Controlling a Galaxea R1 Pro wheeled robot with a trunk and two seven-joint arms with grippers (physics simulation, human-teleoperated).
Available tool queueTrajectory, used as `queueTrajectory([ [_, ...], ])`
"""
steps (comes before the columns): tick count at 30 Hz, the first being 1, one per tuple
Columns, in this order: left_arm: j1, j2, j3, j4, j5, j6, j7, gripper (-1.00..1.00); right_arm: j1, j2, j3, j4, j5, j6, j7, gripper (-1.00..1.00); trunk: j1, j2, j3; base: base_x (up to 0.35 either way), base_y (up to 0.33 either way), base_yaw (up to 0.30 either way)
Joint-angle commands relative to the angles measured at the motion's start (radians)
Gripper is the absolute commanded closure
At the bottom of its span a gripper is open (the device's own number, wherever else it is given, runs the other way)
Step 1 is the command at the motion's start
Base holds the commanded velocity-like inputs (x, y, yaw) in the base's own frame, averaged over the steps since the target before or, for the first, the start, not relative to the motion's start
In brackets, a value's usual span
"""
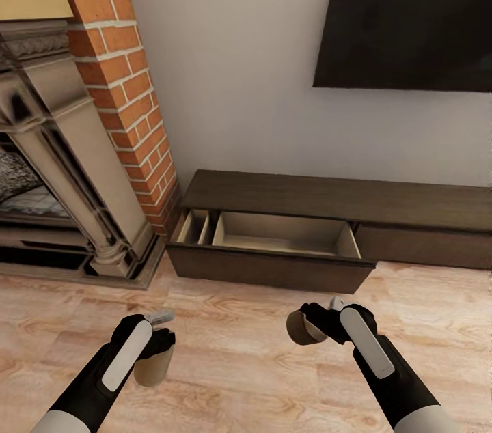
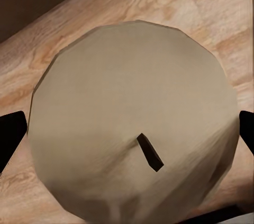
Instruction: Place each of the two pumpkins and all three candles from the living room inside a cabinet in the living room (use any cabinet), then make sure every cabinet is closed, and position the cauldron so it is next to a table in the living room.
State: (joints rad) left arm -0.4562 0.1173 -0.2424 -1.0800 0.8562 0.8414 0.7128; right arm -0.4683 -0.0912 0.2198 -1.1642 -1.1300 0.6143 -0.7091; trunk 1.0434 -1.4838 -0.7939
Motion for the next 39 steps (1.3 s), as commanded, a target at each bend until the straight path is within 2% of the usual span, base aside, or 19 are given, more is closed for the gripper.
queueTrajectory([
  [1, -0.001, 0.001, -0.003, -0.001, 0.008, 0.000, 0.011, 1.00, -0.001, -0.001, 0.003, -0.001, -0.008, -0.001, -0.009, 1.00, 0.000, 0.000, -0.002, 0.201, 0.004, -0.166],
  [11, -0.001, 0.002, -0.003, -0.001, 0.008, 0.001, 0.011, 1.00, -0.001, 0.000, 0.003, -0.011, -0.005, -0.001, -0.009, 1.00, 0.000, 0.000, -0.014, 0.199, 0.051, -0.116],
  [22, -0.001, 0.002, -0.003, -0.001, 0.007, 0.000, 0.011, 1.00, -0.001, -0.001, 0.014, -0.021, -0.004, -0.001, -0.009, 1.00, 0.000, 0.000, -0.014, 0.188, 0.002, 0.076],
  [36, -0.001, 0.002, -0.003, -0.009, 0.007, 0.001, 0.013, 1.00, -0.001, 0.001, 0.014, -0.038, -0.005, 0.002, -0.010, 1.00, 0.000, 0.000, -0.014, 0.037, 0.000, 0.004],
  [39, -0.001, 0.002, -0.002, -0.036, 0.007, 0.004, 0.017, 1.00, -0.001, -0.001, 0.015, -0.094, -0.005, 0.004, -0.011, 1.00, 0.000, 0.000, -0.014, 0.047, 0.000, 0.000],
])
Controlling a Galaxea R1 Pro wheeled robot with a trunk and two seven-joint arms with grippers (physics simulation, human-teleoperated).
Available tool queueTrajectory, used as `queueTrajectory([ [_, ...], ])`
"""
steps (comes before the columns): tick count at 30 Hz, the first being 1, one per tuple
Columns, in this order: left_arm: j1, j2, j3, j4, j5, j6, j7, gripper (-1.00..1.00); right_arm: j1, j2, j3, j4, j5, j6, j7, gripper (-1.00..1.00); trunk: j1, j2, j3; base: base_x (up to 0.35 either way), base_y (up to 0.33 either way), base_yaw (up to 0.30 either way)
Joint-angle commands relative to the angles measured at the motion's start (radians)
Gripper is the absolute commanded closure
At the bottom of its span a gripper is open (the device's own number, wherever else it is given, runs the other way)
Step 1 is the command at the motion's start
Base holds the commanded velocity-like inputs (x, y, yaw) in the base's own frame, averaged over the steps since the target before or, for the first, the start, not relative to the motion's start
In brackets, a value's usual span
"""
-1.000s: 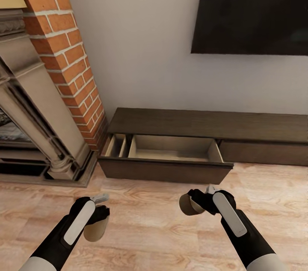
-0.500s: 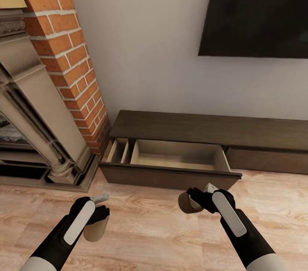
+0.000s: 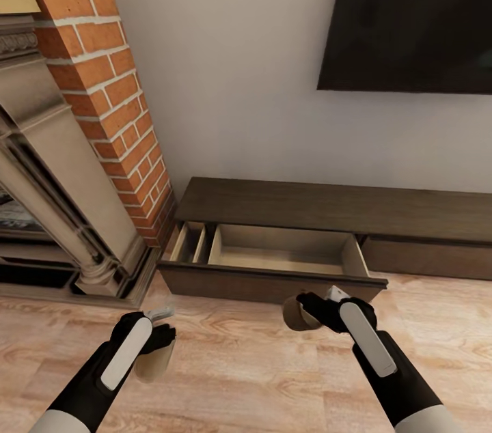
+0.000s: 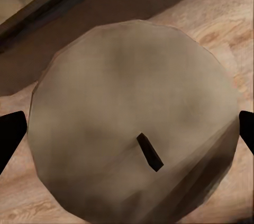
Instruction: Place each of the two pumpkins and all three candles from the living room inside a cabinet in the living room (use any cabinet), then make sure every cabinet is closed, and position the cauldron so it is next to a table in the living room.
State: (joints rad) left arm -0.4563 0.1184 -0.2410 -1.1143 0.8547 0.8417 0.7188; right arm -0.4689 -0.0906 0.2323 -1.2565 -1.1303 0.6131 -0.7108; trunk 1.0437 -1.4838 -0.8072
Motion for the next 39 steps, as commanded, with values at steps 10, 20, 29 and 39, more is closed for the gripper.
queueTrajectory([
  [10, 0.049, -0.001, -0.015, -0.324, 0.025, 0.026, 0.012, 1.00, 0.000, -0.005, 0.003, -0.209, 0.008, 0.170, -0.018, 1.00, 0.000, 0.000, -0.001, 0.004, 0.000, 0.000],
  [20, 0.050, -0.063, 0.071, -0.363, 0.093, 0.092, 0.002, 1.00, 0.000, -0.003, 0.002, -0.214, 0.010, 0.178, -0.017, 1.00, 0.000, 0.000, -0.001, 0.000, 0.000, 0.000],
  [29, 0.050, -0.065, 0.067, -0.362, 0.136, 0.091, 0.002, 1.00, 0.000, -0.004, -0.003, -0.200, 0.010, 0.174, -0.013, 1.00, 0.000, 0.000, -0.001, 0.000, 0.000, 0.000],
  [39, 0.050, -0.064, 0.067, -0.360, 0.136, 0.091, 0.003, 1.00, 0.000, -0.005, -0.003, -0.198, 0.009, 0.174, -0.012, 1.00, 0.000, 0.000, 0.005, 0.055, 0.000, -0.157],
])
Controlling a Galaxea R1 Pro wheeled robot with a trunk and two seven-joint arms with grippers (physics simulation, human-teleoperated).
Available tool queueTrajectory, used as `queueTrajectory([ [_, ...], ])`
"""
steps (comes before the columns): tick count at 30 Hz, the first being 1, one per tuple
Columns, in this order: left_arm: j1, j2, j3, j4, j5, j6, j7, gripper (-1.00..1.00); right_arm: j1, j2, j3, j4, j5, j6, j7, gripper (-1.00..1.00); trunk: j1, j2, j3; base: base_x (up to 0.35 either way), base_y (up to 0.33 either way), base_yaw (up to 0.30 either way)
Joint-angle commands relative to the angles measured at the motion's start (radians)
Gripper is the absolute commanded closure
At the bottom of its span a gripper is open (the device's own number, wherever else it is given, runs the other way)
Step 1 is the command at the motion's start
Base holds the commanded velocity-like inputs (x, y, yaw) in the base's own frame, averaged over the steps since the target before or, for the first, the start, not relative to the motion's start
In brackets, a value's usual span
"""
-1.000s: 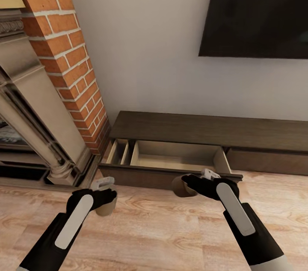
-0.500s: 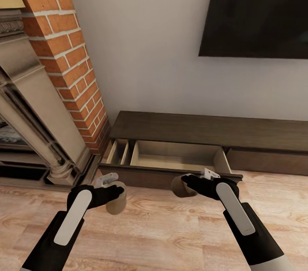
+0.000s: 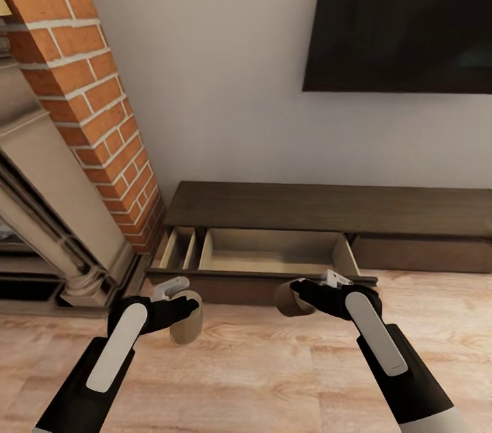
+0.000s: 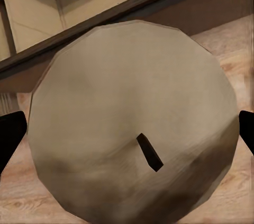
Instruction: Place each of the two pumpkins and all three candles from the living room inside a cabinet in the living room (use any cabinet), then make sure every cabinet is closed, and position the cauldron so it is next to a table in the living room.
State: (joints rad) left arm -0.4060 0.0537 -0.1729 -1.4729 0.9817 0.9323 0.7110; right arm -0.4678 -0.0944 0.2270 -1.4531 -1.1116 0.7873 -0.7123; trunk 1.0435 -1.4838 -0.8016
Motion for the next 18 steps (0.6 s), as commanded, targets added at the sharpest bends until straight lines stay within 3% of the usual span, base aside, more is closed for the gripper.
queueTrajectory([
  [1, -0.001, 0.001, -0.002, -0.001, 0.009, 0.001, 0.011, 1.00, -0.001, -0.001, 0.002, -0.001, -0.009, 0.000, -0.010, 1.00, 0.000, 0.000, 0.000, 0.193, -0.006, -0.240],
  [8, -0.001, 0.001, -0.002, -0.001, 0.009, 0.002, 0.010, 1.00, -0.001, 0.000, 0.003, -0.001, -0.009, 0.000, -0.010, 1.00, 0.000, 0.000, 0.006, 0.166, -0.051, -0.236],
  [18, -0.001, 0.002, -0.003, -0.001, 0.009, 0.003, 0.010, 1.00, -0.001, 0.005, 0.008, -0.001, -0.008, -0.001, -0.010, 1.00, 0.000, 0.000, 0.007, 0.117, -0.002, -0.027],
])
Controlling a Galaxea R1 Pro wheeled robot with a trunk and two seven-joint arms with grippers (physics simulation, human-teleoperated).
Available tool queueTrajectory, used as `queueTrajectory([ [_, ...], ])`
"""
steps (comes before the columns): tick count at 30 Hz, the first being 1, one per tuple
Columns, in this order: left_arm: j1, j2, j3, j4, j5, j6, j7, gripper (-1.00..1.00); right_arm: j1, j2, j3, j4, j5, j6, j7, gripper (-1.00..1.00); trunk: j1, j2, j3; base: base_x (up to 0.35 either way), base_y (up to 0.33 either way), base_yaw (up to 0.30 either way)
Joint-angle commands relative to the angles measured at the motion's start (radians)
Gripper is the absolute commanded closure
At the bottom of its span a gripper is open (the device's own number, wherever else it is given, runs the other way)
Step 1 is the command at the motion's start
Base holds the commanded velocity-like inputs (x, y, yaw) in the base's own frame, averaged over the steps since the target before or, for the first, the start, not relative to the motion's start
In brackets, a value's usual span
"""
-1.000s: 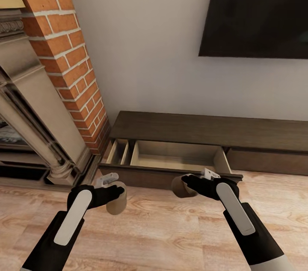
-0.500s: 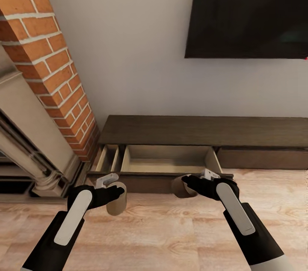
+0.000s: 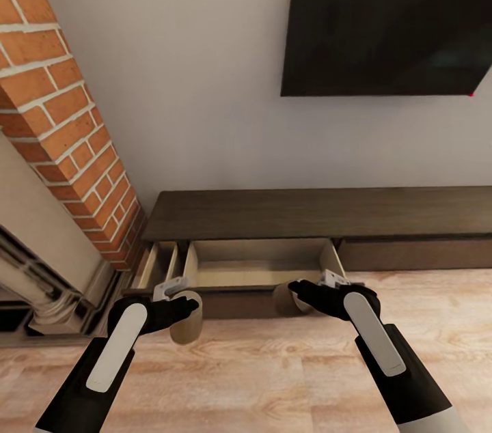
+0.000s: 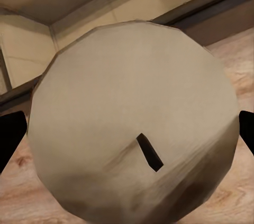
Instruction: Place each of the two pumpkins and all three candles from the living room inside a cabinet in the living room (use any cabinet), then make sure every cabinet is closed, and position the cauldron so it is next to a table in the living room.
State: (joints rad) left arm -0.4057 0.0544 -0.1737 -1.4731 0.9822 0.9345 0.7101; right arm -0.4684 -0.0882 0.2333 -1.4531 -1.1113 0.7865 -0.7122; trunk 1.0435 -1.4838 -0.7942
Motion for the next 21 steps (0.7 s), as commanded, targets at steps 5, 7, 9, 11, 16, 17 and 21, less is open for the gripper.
queueTrajectory([
  [5, -0.001, 0.001, -0.002, -0.004, 0.009, 0.002, 0.011, 1.00, -0.001, 0.001, 0.004, -0.004, -0.009, 0.000, -0.011, 1.00, 0.000, 0.000, -0.001, 0.108, 0.000, 0.000],
  [7, -0.001, 0.001, -0.001, -0.021, 0.009, 0.004, 0.013, 1.00, -0.001, 0.001, 0.007, -0.004, -0.008, -0.001, -0.016, 1.00, 0.000, 0.000, -0.001, 0.016, 0.000, 0.000],
  [9, -0.001, 0.000, -0.002, -0.027, 0.006, 0.005, 0.017, 1.00, -0.001, 0.003, 0.010, -0.001, 0.004, 0.002, -0.018, 1.00, 0.000, 0.000, -0.001, 0.005, 0.000, 0.000],
  [11, -0.011, 0.000, -0.001, -0.028, 0.004, 0.006, 0.019, 1.00, -0.001, 0.002, 0.010, 0.001, 0.016, 0.006, -0.020, 1.00, 0.000, 0.000, -0.001, 0.002, 0.000, 0.000],
  [16, -0.083, -0.002, -0.001, -0.020, -0.003, 0.006, 0.025, 1.00, -0.007, 0.003, 0.009, 0.004, 0.025, 0.013, -0.016, 1.00, 0.000, 0.000, -0.001, 0.000, 0.000, 0.000],
  [17, -0.092, -0.002, -0.001, -0.015, -0.005, 0.006, 0.026, 1.00, -0.007, 0.003, 0.010, 0.007, 0.026, 0.011, -0.015, 1.00, 0.000, 0.000, -0.001, 0.000, 0.000, 0.000],
  [21, -0.109, -0.001, -0.001, -0.006, -0.009, -0.002, 0.027, 1.00, -0.010, 0.006, 0.012, -0.004, 0.102, 0.008, -0.009, 1.00, 0.000, 0.000, -0.001, 0.000, 0.000, 0.000],
])
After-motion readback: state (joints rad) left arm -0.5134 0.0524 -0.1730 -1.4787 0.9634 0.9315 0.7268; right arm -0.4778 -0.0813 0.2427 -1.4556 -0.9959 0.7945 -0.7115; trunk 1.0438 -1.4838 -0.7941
